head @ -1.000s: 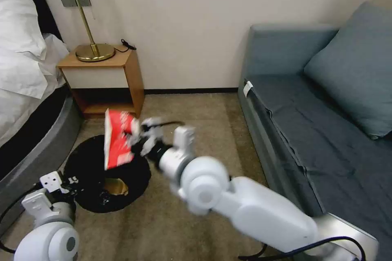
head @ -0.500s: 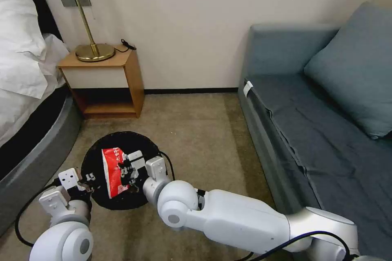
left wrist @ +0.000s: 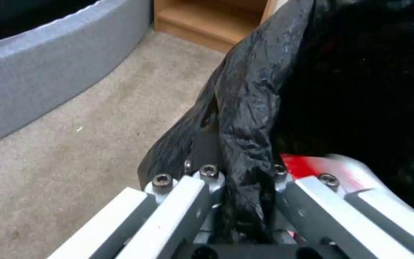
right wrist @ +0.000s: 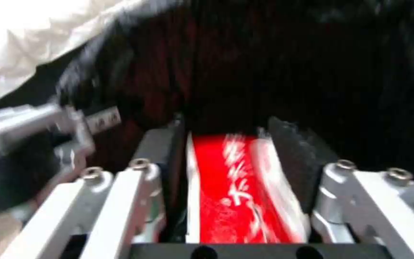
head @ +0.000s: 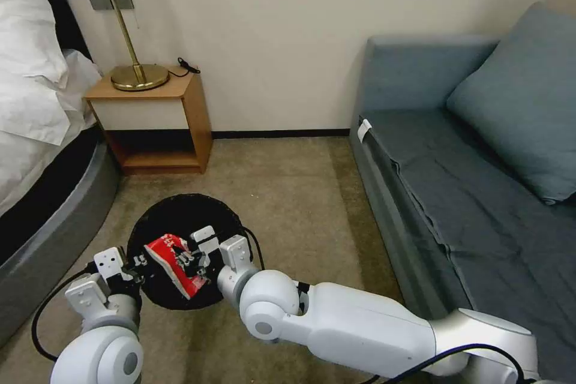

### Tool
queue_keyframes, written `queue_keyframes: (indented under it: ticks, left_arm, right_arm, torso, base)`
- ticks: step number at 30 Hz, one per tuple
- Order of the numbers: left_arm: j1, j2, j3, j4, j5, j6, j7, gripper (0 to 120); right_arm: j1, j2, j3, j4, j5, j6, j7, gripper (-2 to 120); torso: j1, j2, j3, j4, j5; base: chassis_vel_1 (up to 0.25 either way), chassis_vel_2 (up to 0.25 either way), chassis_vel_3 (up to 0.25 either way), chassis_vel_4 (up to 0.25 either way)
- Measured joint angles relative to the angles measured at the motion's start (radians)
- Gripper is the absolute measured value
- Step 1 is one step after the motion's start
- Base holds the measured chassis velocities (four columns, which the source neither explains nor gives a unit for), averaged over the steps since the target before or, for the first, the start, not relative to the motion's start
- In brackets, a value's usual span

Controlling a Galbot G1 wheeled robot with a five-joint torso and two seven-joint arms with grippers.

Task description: Pick up the trash bin, then pick up the garbage on the floor and place it into the trash bin.

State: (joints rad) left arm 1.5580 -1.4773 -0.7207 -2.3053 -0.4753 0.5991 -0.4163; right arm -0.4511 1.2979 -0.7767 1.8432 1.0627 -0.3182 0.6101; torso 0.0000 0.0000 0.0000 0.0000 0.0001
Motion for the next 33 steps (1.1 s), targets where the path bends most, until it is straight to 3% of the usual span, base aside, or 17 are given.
queue_keyframes:
  ticks: [2, 6, 8, 11, 14, 15, 16, 18, 20, 28, 33]
  left_arm:
    - [-0.001, 0.0, -0.001, 0.005, -0.001, 0.0, 0.0, 3]
    - [-0.014, 0.009, -0.023, 0.054, -0.015, -0.007, -0.004, 3]
    - [-0.015, 0.009, -0.025, 0.058, -0.016, -0.009, -0.004, 3]
    - [-0.019, 0.011, -0.03, 0.089, -0.023, -0.045, 0.012, 3]
    - [-0.023, 0.011, -0.027, 0.099, -0.049, -0.055, 0.01, 3]
    - [-0.026, 0.011, -0.021, 0.107, -0.079, -0.056, -0.002, 3]
    - [-0.027, 0.011, -0.018, 0.111, -0.101, -0.054, -0.013, 3]
    - [-0.028, 0.011, -0.017, 0.112, -0.108, -0.052, -0.019, 3]
    - [-0.029, 0.01, -0.012, 0.114, -0.172, -0.023, -0.068, 3]
    - [-0.024, 0.002, -0.009, 0.134, -0.3, 0.027, -0.162, 3]
    - [-0.012, -0.007, -0.014, 0.157, -0.382, 0.031, -0.18, 3]
  right_arm:
    - [-0.001, 0.0, 0.011, 0.008, -0.002, 0.0, 0.001, 54]
    - [-0.003, -0.022, 0.126, 0.082, -0.039, 0.014, -0.016, 75]
    - [-0.004, -0.026, 0.139, 0.088, -0.048, 0.019, -0.024, 76]
    - [-0.039, -0.082, 0.269, 0.122, -0.175, 0.115, -0.132, 92]
    - [-0.064, -0.129, 0.335, 0.155, -0.216, 0.138, -0.172, 98]
    - [-0.087, -0.182, 0.381, 0.195, -0.227, 0.142, -0.188, 99]
    - [-0.104, -0.225, 0.407, 0.223, -0.229, 0.143, -0.194, 100]
    - [-0.109, -0.237, 0.414, 0.231, -0.229, 0.142, -0.196, 100]
    - [-0.14, -0.292, 0.444, 0.257, -0.237, 0.144, -0.208, 100]
    - [-0.173, -0.32, 0.48, 0.268, -0.242, 0.149, -0.208, 100]
    - [-0.189, -0.323, 0.485, 0.27, -0.248, 0.149, -0.208, 100]
  torso:
    - [0.0, 0.0, 0.0, 0.0, 0.0]
    - [0.0, 0.0, 0.0, 0.0001, 0.0]
    - [0.0, 0.0, 0.0, 0.0001, 0.0]
    - [0.0, 0.0, 0.0, 0.0002, 0.0001]
    - [0.0, 0.0, 0.0, 0.0001, 0.0003]
    - [0.0, 0.0, 0.0, -0.0003, 0.0005]
    - [0.0, 0.0, 0.0, -0.0005, 0.0002]
    - [0.0, 0.0, 0.0, -0.0005, 0.0001]
    - [0.0, 0.0, 0.0, -0.0003, 0.0003]
    - [0.0, 0.0, 0.0, 0.0, 0.0002]
    - [0.0, 0.0, 0.0, 0.0001, 0.0001]
  base:
    - [0.0, 0.0, 0.0, 0.0]
    - [0.0, 0.0, 0.0, 0.0]
    - [0.0, 0.0, 0.0, 0.0]
    - [0.0, 0.0, 0.0, 0.0]
    - [0.0, 0.0, 0.0, 0.0]
    - [0.0, 0.0, 0.0, 0.0]
    - [0.0, 0.0, 0.0, 0.0]
    - [0.0, 0.0, 0.0, 0.0]
    - [0.0, 0.0, 0.0, 0.0]
    - [0.0, 0.0, 0.0, 0.0]
    - [0.0, 0.0, 0.0, 0.0]
